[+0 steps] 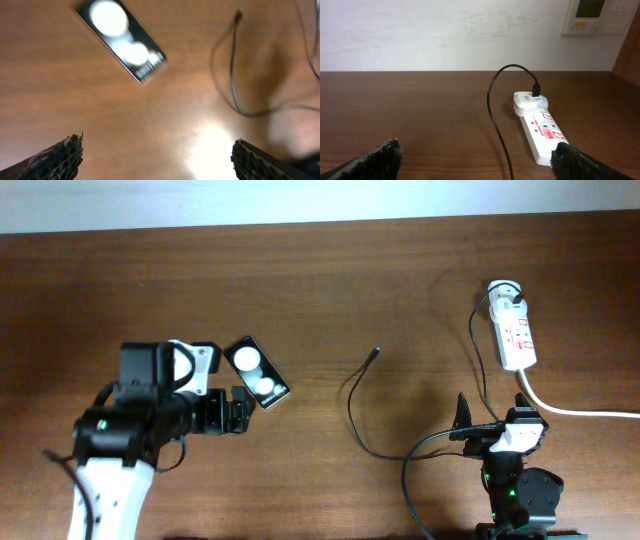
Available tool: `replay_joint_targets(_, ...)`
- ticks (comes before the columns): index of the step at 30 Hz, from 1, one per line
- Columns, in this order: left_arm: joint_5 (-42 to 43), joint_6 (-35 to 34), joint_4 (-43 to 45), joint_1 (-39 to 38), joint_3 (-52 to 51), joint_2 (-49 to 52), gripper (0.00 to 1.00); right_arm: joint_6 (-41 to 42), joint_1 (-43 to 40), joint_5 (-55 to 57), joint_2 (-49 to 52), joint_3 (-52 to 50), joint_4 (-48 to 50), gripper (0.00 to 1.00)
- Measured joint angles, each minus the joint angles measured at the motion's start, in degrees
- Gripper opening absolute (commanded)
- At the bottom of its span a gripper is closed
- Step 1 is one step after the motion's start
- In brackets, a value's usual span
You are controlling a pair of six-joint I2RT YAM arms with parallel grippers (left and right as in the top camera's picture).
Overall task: Plug charger to phone and switch on socket
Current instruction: 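Reach the left gripper down to the black phone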
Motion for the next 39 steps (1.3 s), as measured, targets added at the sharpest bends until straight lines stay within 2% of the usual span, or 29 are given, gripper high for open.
replay_joint_targets(3,7.82,0.0,-1.01,0.0,0.07,5.79,0.99,0.02,0.0,0.0,0.0,0.0,0.02,0.99)
replay_joint_targets(5,8.72,-2.43,-0.15,0.0,0.07,8.81,0.99,-0.02,0.0,0.0,0.0,0.0,0.0,0.99)
replay_joint_targets(9,-3.69,-20.15,-0.55,-0.02,1.11,10.29,0.99,0.0,0.0,0.0,0.0,0.0,0.02,0.99)
replay_joint_targets(11,-9.97,-26.47,-4.04,-1.46,5.75,11.32,1.0,0.02,0.0,-0.02,0.0,0.0,0.02,0.99)
replay_joint_targets(13,-14.97,-30.56,-8.15,-3.82,13.27,14.73,0.99,0.04,0.0,-0.02,-0.04,-0.02,0.04,0.99)
replay_joint_targets(16,-19.26,-35.52,-11.41,-5.92,24.37,26.82,0.99,0.0,0.0,0.0,-0.04,-0.02,0.02,0.99)
replay_joint_targets(19,-17.94,-37.79,-8.83,-5.97,25.81,36.74,0.99,0.0,0.0,0.0,-0.04,-0.02,0.04,0.99)
replay_joint_targets(24,-16.48,-38.47,-4.94,-5.97,25.83,45.07,0.99,0.0,0.0,0.0,-0.04,-0.02,0.02,0.99)
replay_joint_targets(28,-16.15,-38.66,0.39,-5.97,25.86,45.72,0.99,0.0,0.0,0.0,-0.04,-0.02,0.02,0.99)
replay_joint_targets(35,-15.08,-43.56,1.49,-5.97,25.83,52.3,0.99,0.02,0.0,0.0,-0.04,-0.02,0.02,0.99)
replay_joint_targets(39,-14.21,-43.82,3.82,-7.04,25.83,54.38,0.99,0.04,0.0,0.0,-0.04,-0.02,0.02,0.99)
